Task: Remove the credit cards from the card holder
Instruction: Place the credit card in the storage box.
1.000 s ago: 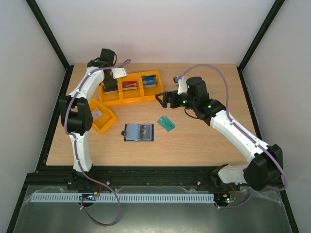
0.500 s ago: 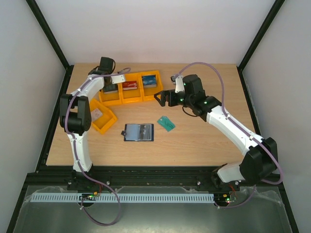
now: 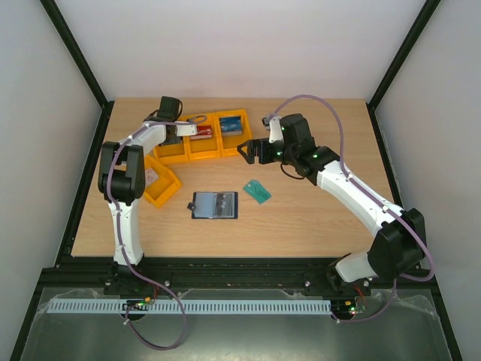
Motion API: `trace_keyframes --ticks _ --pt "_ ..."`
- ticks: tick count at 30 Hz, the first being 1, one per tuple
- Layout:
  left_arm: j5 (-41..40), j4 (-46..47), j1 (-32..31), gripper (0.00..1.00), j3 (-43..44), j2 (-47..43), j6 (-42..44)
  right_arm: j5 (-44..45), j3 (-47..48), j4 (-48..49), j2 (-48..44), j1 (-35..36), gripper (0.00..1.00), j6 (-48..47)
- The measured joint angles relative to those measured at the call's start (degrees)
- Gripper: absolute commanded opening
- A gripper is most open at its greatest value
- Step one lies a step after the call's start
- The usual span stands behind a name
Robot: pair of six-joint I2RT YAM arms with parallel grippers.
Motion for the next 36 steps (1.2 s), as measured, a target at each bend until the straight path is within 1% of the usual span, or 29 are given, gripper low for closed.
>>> trace_keyframes --ticks 4,5,10,15,16,17,18,20,23,27,28,29,30,31,35,36 --pt "-0.9 2.1 0.0 0.02 -1.0 0.3 1.0 0.0 0.0 -0.3 0.0 0.0 0.99 -0.3" --pt "-1.1 2.5 0.0 0.04 -1.0 0.4 1.1 0.0 0.0 -0.3 0.0 0.0 0.99 -0.3" --pt "-1.6 4.1 0.2 0.32 -1.0 0.6 1.7 -0.2 0.2 -0.5 0.1 0.0 0.99 -0.6" --pt "-1.2 4.2 0.4 0.53 -1.0 0.6 1.8 -0.4 0.3 -0.5 0.1 0.0 0.99 -0.7" --pt "-1.1 4.1 0.4 0.6 -1.0 0.6 1.8 -0.4 0.3 -0.5 0.1 0.0 0.99 -0.8" --pt "-1.1 4.0 0.4 0.63 -1.0 0.6 1.8 -0.5 0.3 -0.5 0.1 0.0 0.99 -0.8" --pt "-0.9 3.8 0.4 0.7 -0.9 0.6 1.9 -0.6 0.3 -0.5 0.1 0.0 0.99 -0.8" --pt "-0.2 2.7 0.4 0.78 -0.6 0.6 1.7 -0.6 0.3 -0.6 0.1 0.0 0.99 -0.8" --pt "0.7 1.4 0.4 0.85 -0.3 0.6 1.5 -0.7 0.3 -0.6 0.1 0.0 0.99 -0.8" --pt "1.9 -0.1 0.4 0.87 1.0 0.6 0.4 -1.0 0.3 -1.0 0.1 0.0 0.99 -0.8" --pt "2.7 -0.9 0.5 0.86 1.9 0.6 -0.1 -1.1 0.3 -1.2 0.1 0.0 0.99 -0.8" --pt "4.1 -2.1 0.5 0.83 3.2 0.6 -0.8 -1.1 0.3 -1.4 0.1 0.0 0.99 -0.8" --pt "5.5 -2.9 0.6 0.79 4.2 0.5 -1.5 -1.1 0.3 -1.4 0.1 0.0 0.99 -0.8" --pt "7.0 -4.3 0.7 0.72 5.6 0.4 -2.7 -1.1 0.3 -1.4 0.1 0.0 0.99 -0.8" --pt "14.9 -9.6 1.8 0.39 13.7 0.4 -9.8 -1.1 0.3 -1.7 -0.1 0.0 0.99 -0.8" --pt "15.9 -10.0 2.2 0.36 15.3 0.3 -12.0 -1.1 0.3 -1.7 -0.2 0.0 0.99 -0.8"
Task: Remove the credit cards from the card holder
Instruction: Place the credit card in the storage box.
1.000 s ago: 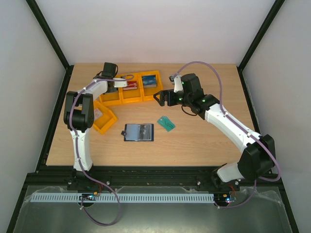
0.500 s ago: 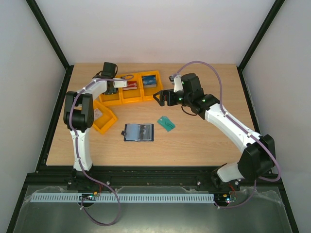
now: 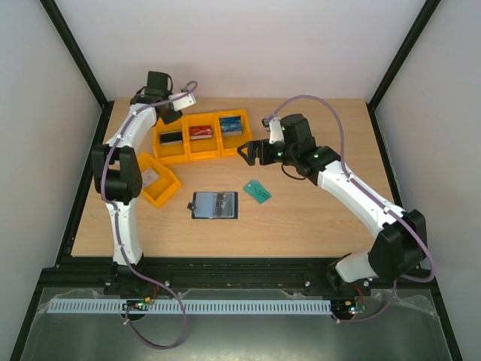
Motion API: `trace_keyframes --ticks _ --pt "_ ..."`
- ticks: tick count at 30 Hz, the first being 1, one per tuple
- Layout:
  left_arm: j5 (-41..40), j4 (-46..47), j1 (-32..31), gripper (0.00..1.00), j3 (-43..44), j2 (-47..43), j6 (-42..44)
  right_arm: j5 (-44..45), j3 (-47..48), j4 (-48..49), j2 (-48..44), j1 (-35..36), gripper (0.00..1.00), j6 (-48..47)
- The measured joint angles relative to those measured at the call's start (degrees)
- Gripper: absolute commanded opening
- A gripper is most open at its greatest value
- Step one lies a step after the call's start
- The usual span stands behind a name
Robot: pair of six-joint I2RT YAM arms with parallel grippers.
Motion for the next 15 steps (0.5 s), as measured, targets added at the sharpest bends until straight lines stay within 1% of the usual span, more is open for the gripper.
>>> trace_keyframes --ticks 3,6,9,15 --pt "0.1 1.2 1.0 0.33 1.6 -0.3 -5.0 0.0 0.0 0.0 -0.5 0.0 0.99 0.0" --pt "-1.9 3.1 1.5 0.33 -1.6 -0.4 -7.9 0.0 0.0 0.0 -0.7 0.0 0.99 0.0" --pt "-3.6 3.3 1.7 0.32 -4.8 0.4 -9.6 -0.1 0.0 0.0 -0.7 0.0 0.99 0.0" --pt "-6.3 5.4 0.9 0.32 -7.3 2.8 -11.1 -0.1 0.0 0.0 -0.7 0.0 0.99 -0.1"
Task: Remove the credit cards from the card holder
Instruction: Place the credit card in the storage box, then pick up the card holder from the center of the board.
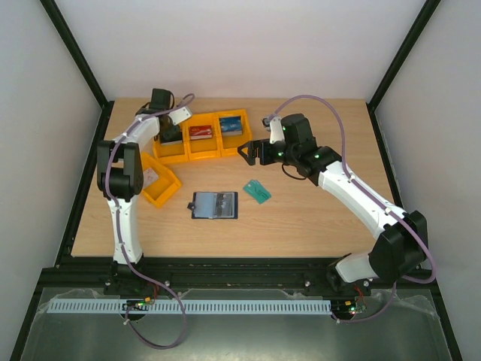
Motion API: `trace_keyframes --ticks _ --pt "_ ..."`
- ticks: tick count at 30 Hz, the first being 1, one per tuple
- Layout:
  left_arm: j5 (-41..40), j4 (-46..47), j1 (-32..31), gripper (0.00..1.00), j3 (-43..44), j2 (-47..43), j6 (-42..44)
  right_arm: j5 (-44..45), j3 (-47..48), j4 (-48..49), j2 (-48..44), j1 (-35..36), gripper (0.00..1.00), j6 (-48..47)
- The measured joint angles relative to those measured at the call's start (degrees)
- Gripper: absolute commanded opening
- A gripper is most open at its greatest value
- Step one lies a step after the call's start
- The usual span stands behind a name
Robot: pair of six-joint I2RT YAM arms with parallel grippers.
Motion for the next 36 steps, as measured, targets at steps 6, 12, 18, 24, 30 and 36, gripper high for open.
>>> trace_keyframes --ticks 6,12,18,24,30,36 --pt "-1.5 1.5 -0.5 0.32 -2.8 0.3 0.0 0.0 0.0 0.0 0.0 0.0 0.99 0.0" --pt "-1.9 1.6 -0.7 0.33 -5.1 0.3 0.4 0.0 0.0 0.0 0.0 0.0 0.99 -0.1" --pt "-2.3 1.9 -0.7 0.33 -5.0 0.3 0.0 0.0 0.0 0.0 0.0 0.0 0.99 0.0" --pt "-1.2 1.9 -0.9 0.38 -2.9 -2.0 -4.2 0.5 -0.6 0.2 0.0 0.0 0.99 1.2" --pt "3.8 1.7 -2.0 0.53 -7.8 -21.4 -13.8 -1.3 -6.6 2.9 2.2 0.8 0.82 6.3" --pt "18.1 -3.0 -6.3 0.57 -19.3 -44.0 -28.6 0.8 -9.8 3.4 10.8 6.5 0.56 10.2"
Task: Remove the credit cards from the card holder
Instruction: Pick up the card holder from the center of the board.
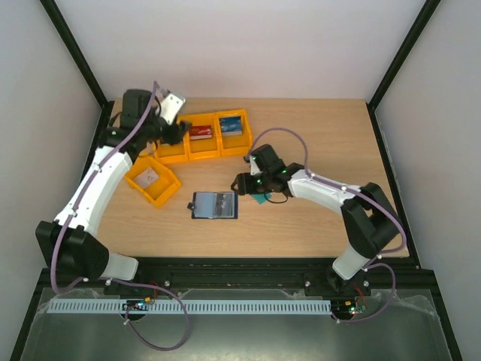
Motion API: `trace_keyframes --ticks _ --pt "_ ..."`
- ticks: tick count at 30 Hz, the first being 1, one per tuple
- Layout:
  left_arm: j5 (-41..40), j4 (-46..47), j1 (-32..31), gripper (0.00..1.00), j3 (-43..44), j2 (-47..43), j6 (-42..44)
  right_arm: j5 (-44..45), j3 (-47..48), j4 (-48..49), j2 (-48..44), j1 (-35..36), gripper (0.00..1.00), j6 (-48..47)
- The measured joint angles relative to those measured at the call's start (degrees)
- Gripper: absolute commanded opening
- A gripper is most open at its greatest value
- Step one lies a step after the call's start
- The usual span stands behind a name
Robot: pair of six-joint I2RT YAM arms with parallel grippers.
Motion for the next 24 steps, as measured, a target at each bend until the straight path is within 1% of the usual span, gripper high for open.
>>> trace_keyframes --ticks 2,4,5,7,8,10,13,18,21,24 --pt "4.9 -1.9 -0.6 0.61 -5.8 -2.7 -5.3 0.4 0.0 0.2 2.9 2.1 0.51 1.1" --pt "8.8 -3.9 -1.3 0.69 -12.7 -3.3 -10.1 0.1 -0.7 1.8 5.2 3.5 0.46 2.6" --pt "9.9 -5.1 -1.7 0.72 -15.8 -2.9 -11.7 -0.1 -0.9 2.1 5.6 4.3 0.43 2.8" --pt "12.0 -6.9 -2.7 0.77 -21.9 -2.1 -15.3 -0.6 -1.6 3.5 7.0 5.2 0.38 4.2" --pt "13.4 -7.2 -3.3 0.79 -25.2 -2.0 -17.7 -0.7 -1.7 4.0 7.8 5.4 0.33 4.7" --pt "14.9 -7.2 -4.3 0.81 -29.3 -2.0 -20.8 -0.7 -1.7 5.3 9.4 5.7 0.31 5.6" --pt "15.6 -6.3 -5.2 0.82 -32.2 -1.4 -25.9 -0.7 -2.7 7.4 11.1 6.0 0.3 7.4" --pt "16.6 1.2 -5.1 0.85 -38.0 0.2 -33.2 -0.9 -3.8 8.8 12.0 6.1 0.26 9.1" --pt "15.8 3.2 -5.1 0.85 -41.4 2.0 -36.0 -1.2 -3.8 9.7 12.5 6.2 0.23 9.5" --pt "16.2 5.8 -5.0 0.85 -42.0 3.6 -38.2 -1.9 -3.8 10.6 13.0 6.2 0.21 9.9"
